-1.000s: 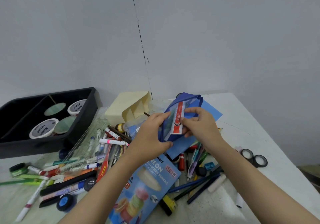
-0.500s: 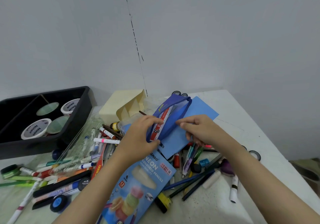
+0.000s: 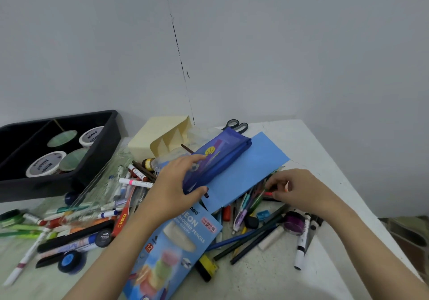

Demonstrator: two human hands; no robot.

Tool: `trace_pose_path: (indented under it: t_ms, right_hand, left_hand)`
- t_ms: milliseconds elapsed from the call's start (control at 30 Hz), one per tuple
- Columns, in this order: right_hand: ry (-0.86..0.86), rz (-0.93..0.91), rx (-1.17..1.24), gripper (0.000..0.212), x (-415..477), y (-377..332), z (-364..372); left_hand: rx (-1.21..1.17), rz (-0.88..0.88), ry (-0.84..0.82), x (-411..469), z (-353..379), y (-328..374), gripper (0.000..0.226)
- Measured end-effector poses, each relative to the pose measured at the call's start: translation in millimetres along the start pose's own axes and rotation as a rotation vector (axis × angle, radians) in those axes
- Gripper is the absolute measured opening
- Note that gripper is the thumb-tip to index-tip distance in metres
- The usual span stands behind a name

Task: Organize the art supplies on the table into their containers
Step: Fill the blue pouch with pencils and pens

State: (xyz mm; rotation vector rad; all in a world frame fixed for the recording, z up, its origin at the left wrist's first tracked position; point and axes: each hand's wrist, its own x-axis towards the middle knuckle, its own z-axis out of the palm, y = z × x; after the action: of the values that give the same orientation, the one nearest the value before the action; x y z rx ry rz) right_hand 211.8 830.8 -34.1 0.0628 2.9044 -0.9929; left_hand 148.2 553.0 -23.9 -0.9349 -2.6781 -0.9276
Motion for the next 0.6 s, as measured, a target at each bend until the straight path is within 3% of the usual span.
trace_pose_path:
  t_ms: [133, 300, 467, 600]
  right_hand:
    - [0.050, -0.132, -0.280, 0.044, -2, 4, 11]
    - [0.161, -0.272, -0.361, 0.019, 0, 18, 16]
    - [0.152, -0.321, -0.192, 0.018, -3, 31, -4]
    - [0.158, -0.367, 0.132, 0.022, -10, 30, -18]
  left_hand:
    - [0.006, 0.005, 0.113, -4, 6, 12, 0.050]
    - [-0.083, 0.026, 0.214, -13, 27, 36, 0.036]
    - [-0.283, -0.020, 0.227, -18, 48, 65, 0.023]
    - [-0.575, -0.145, 0.194, -20, 59, 78, 0.035]
